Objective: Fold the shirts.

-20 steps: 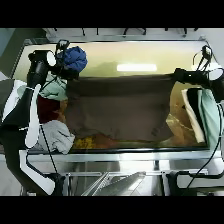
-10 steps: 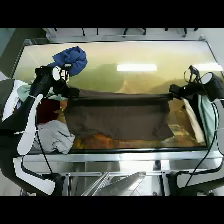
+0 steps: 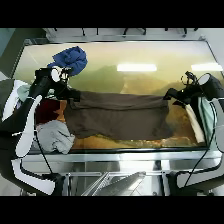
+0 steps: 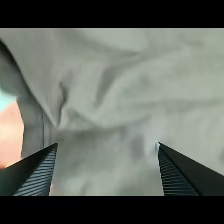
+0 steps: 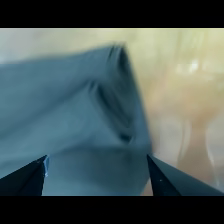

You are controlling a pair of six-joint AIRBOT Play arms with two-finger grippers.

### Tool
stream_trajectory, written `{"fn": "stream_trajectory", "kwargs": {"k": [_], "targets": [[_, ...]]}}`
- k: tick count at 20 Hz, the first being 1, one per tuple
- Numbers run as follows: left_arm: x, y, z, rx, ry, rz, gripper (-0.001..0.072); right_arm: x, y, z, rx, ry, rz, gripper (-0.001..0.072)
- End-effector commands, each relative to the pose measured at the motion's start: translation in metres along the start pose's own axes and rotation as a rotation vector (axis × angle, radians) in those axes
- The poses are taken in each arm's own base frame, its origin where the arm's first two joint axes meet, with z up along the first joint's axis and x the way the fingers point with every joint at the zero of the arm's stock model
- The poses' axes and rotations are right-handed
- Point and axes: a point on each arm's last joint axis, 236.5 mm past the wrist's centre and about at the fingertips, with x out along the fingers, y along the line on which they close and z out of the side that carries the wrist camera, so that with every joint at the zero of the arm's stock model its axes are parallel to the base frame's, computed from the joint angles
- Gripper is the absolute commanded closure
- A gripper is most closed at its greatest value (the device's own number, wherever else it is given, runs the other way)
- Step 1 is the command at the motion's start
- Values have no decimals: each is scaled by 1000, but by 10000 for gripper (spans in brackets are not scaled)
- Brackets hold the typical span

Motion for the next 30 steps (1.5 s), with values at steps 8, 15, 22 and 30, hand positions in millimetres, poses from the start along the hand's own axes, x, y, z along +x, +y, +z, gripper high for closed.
{"fn": "stream_trajectory", "kwargs": {"k": [8,15,22,30], "targets": [[-41,-49,-161,-310,158,-317,34,-110,41,-43,-130,-85,75,11],[16,-77,-207,-490,168,-414,34,-121,75,-46,-144,-106,209,11],[47,-68,-185,-588,85,-400,34,-120,80,-52,-171,-84,217,11],[76,-100,-169,-581,76,-446,391,-119,80,-52,-175,-82,216,12]]}}
